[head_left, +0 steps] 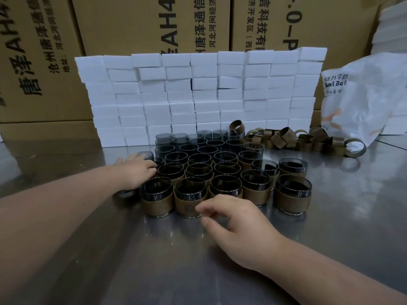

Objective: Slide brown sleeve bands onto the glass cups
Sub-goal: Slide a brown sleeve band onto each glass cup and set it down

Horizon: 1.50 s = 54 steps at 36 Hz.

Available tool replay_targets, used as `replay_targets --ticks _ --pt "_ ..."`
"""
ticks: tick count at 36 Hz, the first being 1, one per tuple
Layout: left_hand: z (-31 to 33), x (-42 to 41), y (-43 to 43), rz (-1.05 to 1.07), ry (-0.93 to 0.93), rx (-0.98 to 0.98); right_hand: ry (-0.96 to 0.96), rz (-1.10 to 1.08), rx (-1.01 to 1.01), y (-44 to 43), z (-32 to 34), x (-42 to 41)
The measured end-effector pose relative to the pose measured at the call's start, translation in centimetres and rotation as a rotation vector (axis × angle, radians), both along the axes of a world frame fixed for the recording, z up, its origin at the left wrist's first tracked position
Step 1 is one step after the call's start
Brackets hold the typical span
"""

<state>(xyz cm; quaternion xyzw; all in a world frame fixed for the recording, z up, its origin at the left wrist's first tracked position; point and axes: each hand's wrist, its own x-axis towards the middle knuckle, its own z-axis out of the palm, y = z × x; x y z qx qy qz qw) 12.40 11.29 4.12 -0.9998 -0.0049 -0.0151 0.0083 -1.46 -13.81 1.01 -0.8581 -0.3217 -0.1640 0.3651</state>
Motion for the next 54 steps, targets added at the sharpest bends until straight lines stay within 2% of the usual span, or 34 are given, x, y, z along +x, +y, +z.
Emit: replay_targets --ticks 3,6,12,19,22,26,29,35,37,40,42,45,49,52,54 --pt "0.8 0.0 -0.2 -0.018 -0.07 -0.122 0.011 0.009 -0.018 0.0 0.0 0.0" --pt "1.6 0.3 0.2 0.089 -0.159 -0.184 0.009 0.013 -0.029 0.0 0.0 0.1" --pt "1.8 0.8 0.4 0.221 -0.057 -0.265 0.011 0.021 -0.038 -0.1 0.1 0.1" --pt "1.6 1.2 0.3 0.169 -0.073 -0.139 0.032 0.028 -0.042 0.0 0.0 0.1" --pt "1.3 1.6 0.9 0.15 -0.123 -0.125 0.05 0.03 -0.038 -0.1 -0.1 0.1" --pt "1.4 2.0 1.8 0.126 -0.212 0.011 0.065 0.034 -0.044 0.0 -0.2 0.2" --pt "1.9 2.6 2.2 0.11 -0.33 -0.038 0.052 0.039 -0.054 0.1 -0.2 0.3" --pt "4.0 1.5 -0.1 0.072 -0.695 -0.419 0.051 0.037 -0.057 0.1 -0.4 0.4" --pt "4.5 0.2 -1.8 0.055 -0.785 -0.641 0.059 0.037 -0.047 0.1 -0.4 0.4" --pt "5.0 -2.4 -4.6 0.025 -0.83 -1.091 0.062 0.037 -0.009 0.1 -0.3 0.3" --pt "5.0 -4.6 -6.6 0.005 -0.824 -1.358 0.061 0.016 0.04 0.0 -0.3 0.5" --pt "4.0 -7.9 -9.2 0.025 -0.793 -1.604 0.059 0.001 0.123 -0.1 -0.3 0.5" --pt "1.3 -11.4 -11.5 0.025 -0.611 -1.926 -0.004 -0.045 0.216 0.0 -0.2 0.3" --pt "-0.2 -12.9 -12.3 0.012 -0.503 -2.036 0.01 -0.08 0.247 0.0 0.0 0.3" --pt "-1.0 -13.2 -12.6 -0.039 -0.493 -1.955 0.017 -0.087 0.239 0.0 0.0 0.4"
